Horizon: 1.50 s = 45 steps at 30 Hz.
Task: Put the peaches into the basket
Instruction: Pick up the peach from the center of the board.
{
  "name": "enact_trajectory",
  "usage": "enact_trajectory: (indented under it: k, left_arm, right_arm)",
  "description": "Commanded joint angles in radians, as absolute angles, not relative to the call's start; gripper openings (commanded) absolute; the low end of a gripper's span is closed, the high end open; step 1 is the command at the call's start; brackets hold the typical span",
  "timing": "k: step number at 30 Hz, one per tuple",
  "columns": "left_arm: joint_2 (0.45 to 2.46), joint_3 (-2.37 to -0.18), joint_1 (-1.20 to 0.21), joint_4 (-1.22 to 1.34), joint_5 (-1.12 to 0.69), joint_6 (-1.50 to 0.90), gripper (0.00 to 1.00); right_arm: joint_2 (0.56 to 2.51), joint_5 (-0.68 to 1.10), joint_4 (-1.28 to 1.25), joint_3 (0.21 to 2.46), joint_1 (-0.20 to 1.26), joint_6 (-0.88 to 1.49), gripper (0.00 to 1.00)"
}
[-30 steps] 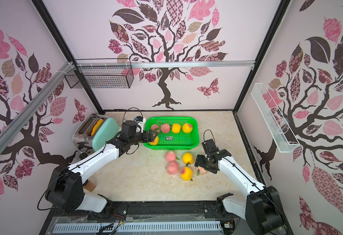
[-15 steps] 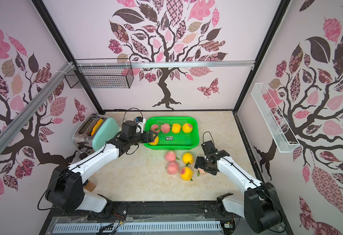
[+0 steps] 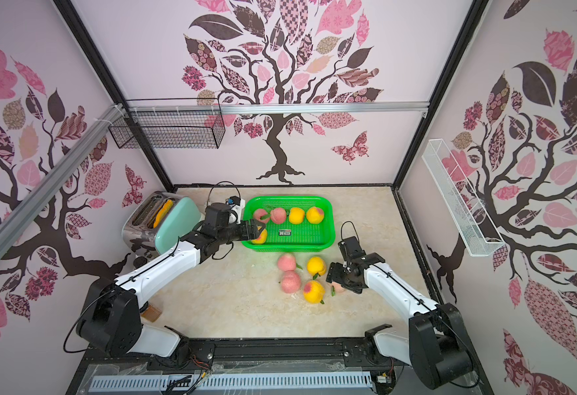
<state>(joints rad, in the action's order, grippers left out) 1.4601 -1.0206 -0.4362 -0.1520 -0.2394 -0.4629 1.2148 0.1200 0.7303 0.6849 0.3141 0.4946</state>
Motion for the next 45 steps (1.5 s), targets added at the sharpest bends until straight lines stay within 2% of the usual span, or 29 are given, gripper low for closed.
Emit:
enact_trajectory:
  k: [1, 7, 28, 45]
  left_arm:
    - [1.476, -1.043, -0.429, -0.154, -0.226, -0.446, 0.77]
    - [1.476, -1.045, -0.429, -0.160, -0.221, -0.444, 0.77]
    - [1.457, -1.036, -0.421, -0.166, -0.192, -0.440, 0.77]
    - [1.427, -1.027, -0.412, -0.183, -0.175, -0.439, 0.77]
  right_arm:
    - [1.224, 0.126, 0.731, 0.662, 0.319, 0.501, 0.80]
    - [1.222, 0.142, 0.738, 0.668, 0.319, 0.504, 0.77]
    - [1.211, 0.142, 0.757, 0.694, 0.319, 0.487, 0.76]
    - [1.091, -0.030, 0.860, 0.891, 0.296, 0.413, 0.76]
